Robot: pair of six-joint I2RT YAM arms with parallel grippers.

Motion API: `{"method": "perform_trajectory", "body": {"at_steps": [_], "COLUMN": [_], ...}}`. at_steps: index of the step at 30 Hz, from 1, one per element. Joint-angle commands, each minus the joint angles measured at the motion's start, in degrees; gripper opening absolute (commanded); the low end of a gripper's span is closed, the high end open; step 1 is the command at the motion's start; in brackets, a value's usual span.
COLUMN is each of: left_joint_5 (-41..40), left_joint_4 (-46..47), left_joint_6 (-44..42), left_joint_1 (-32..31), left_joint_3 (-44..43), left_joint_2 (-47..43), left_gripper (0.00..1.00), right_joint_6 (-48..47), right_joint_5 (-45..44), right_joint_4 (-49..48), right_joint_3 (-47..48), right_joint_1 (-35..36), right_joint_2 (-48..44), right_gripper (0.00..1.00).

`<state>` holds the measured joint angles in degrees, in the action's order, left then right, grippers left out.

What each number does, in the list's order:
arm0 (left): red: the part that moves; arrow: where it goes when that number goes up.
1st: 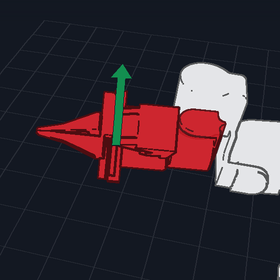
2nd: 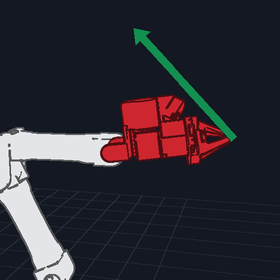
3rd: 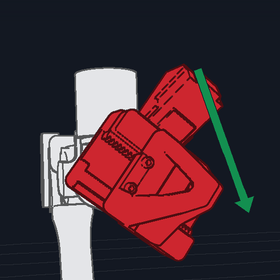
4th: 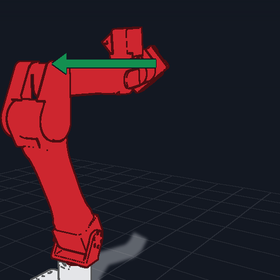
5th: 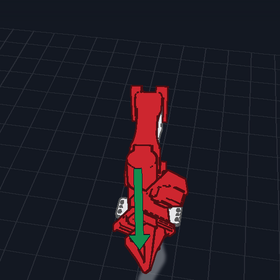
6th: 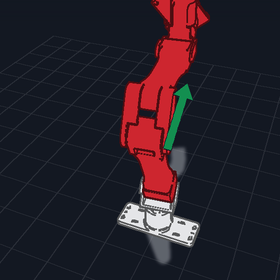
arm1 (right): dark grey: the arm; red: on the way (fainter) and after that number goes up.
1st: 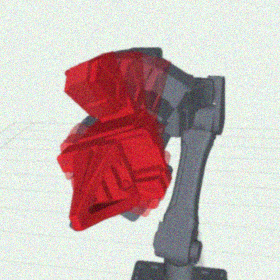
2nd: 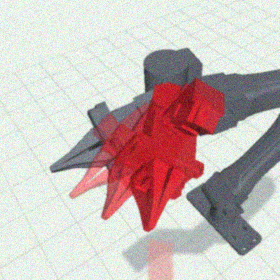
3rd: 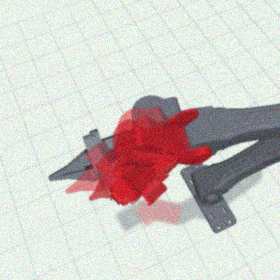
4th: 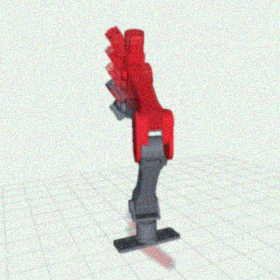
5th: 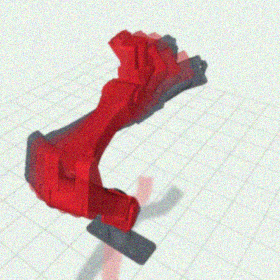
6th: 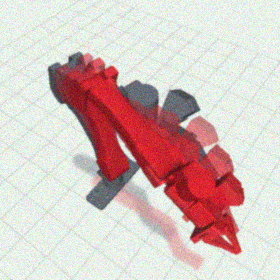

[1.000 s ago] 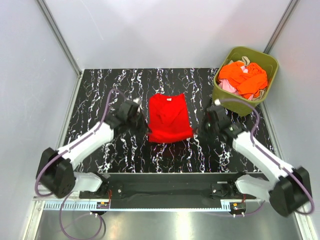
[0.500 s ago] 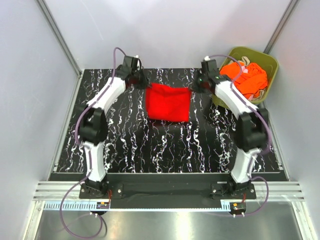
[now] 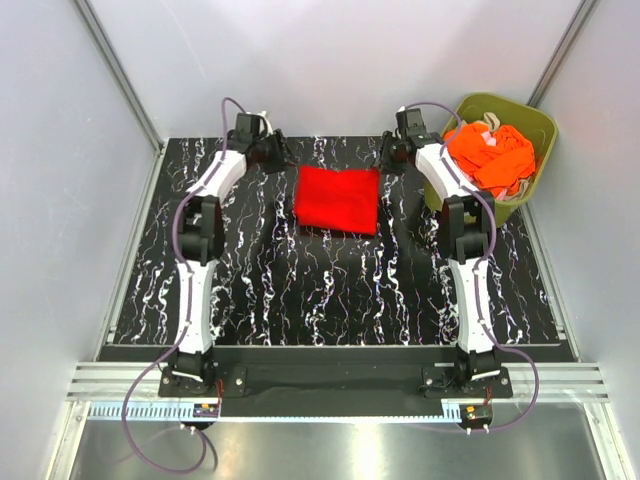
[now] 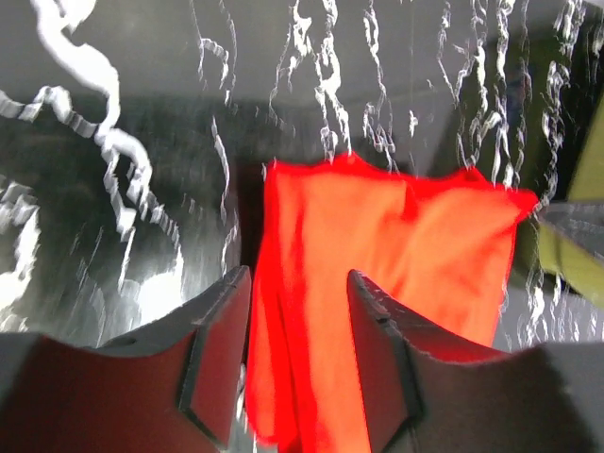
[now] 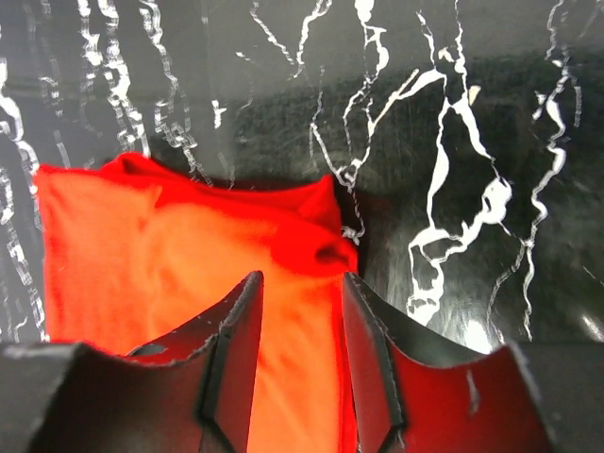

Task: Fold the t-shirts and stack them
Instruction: Fold the tshirt

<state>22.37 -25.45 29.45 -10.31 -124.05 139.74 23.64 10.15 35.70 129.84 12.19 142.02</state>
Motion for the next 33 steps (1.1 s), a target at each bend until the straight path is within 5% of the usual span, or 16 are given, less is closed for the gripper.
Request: {"method": "perform_trajectory", "body": {"at_steps": [1, 6, 12, 26, 33], "left_joint_5": [3.72, 5.14, 1.27, -5.93, -1.55], "left_joint_4": [5.50, 4.89, 4.62, 3.04, 4.18], "left_joint_6": [-2.91, -3.79, -7.04, -7.92, -6.95], "left_joint_1": [-0.15, -2.26, -5.16, -6.75, -6.83], "left_joint_3": [9.04, 28.11, 37.64, 38.71, 35.99], "left_joint_2": [-13.43, -23.54, -26.45, -21.71, -18.72], "left_gripper": [0.47, 0.44, 0.50, 0.53, 0.52], "right_joint_6": [-2.63, -2.54, -5.09, -8.17, -7.91], "right_joint_5": [1.10, 6.00, 11.63, 13.05, 13.58], "right_joint_4": [3.15, -0.10, -2.83, -5.29, -6.96], "right_joint_3": [-0.97, -17.76, -30.25, -35.36, -35.71], "right_joint_1": [0.03, 0.56, 1.53, 2.23, 2.23], "right_joint_2": [-9.53, -19.65, -24.33, -18.18, -15.89], "right_gripper": [0.47, 0.48, 0.50, 0.49, 0.44]}}
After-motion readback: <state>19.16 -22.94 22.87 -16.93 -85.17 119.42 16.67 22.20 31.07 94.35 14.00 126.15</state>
